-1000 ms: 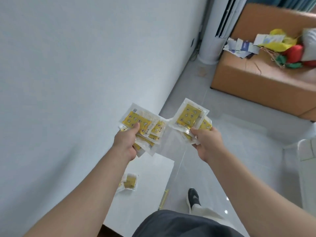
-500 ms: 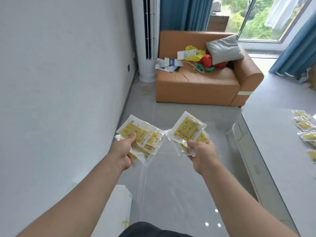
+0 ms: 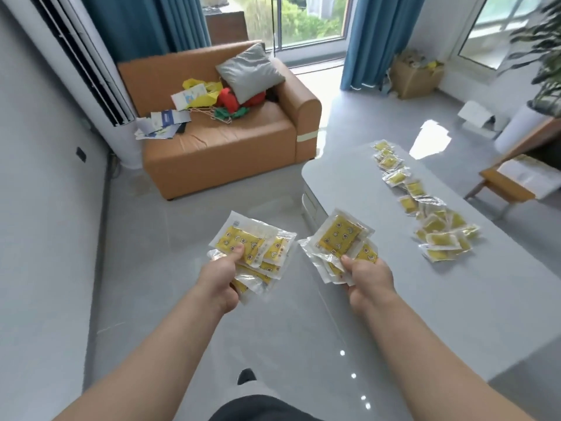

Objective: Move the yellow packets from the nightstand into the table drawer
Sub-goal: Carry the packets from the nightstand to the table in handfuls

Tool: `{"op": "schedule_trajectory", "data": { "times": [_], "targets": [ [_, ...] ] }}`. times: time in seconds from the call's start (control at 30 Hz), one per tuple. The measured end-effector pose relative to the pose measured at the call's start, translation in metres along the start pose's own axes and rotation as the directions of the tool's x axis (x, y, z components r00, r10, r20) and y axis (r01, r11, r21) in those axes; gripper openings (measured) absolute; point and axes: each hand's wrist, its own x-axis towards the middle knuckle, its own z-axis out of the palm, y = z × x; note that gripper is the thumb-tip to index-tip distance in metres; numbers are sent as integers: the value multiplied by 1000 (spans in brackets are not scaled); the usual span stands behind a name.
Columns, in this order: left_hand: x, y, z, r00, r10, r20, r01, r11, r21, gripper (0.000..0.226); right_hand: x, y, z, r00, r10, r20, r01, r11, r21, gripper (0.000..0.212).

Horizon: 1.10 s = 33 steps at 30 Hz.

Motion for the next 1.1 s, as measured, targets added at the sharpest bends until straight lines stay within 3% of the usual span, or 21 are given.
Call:
{"op": "schedule_trajectory", "data": {
  "times": [0.33, 0.5, 0.6, 0.67, 0.8, 0.87, 0.97, 1.1],
  "targets": [
    [92, -36, 217, 974, -184, 133, 141, 950, 280, 18, 117, -79, -112, 933, 40, -357, 12, 989, 144, 27],
    [130, -68, 340, 930, -319, 184, 212, 872, 441, 20, 170, -130, -173, 843, 84, -531, 28, 979, 201, 28],
    [145, -89, 409, 907, -370, 199, 219, 821, 527, 32, 199, -150, -211, 780, 112, -616, 46, 971, 235, 29],
    [153, -106, 447, 893, -404, 196, 228, 783, 578, 43, 211, -160, -232, 747, 132, -651, 59, 963, 263, 30],
    [154, -147, 515, 875, -453, 174, 258, 738, 624, 23, 234, -174, -279, 701, 177, -691, 52, 954, 297, 32],
    [161, -176, 544, 880, -452, 148, 273, 734, 622, 32, 248, -179, -308, 686, 198, -700, 33, 953, 302, 32],
    [172, -225, 583, 897, -435, 73, 306, 733, 608, 47, 279, -189, -353, 694, 209, -689, -13, 961, 278, 32],
    [186, -305, 641, 912, -410, -11, 345, 752, 561, 46, 349, -205, -424, 732, 209, -649, -90, 973, 211, 33]
  ]
}}
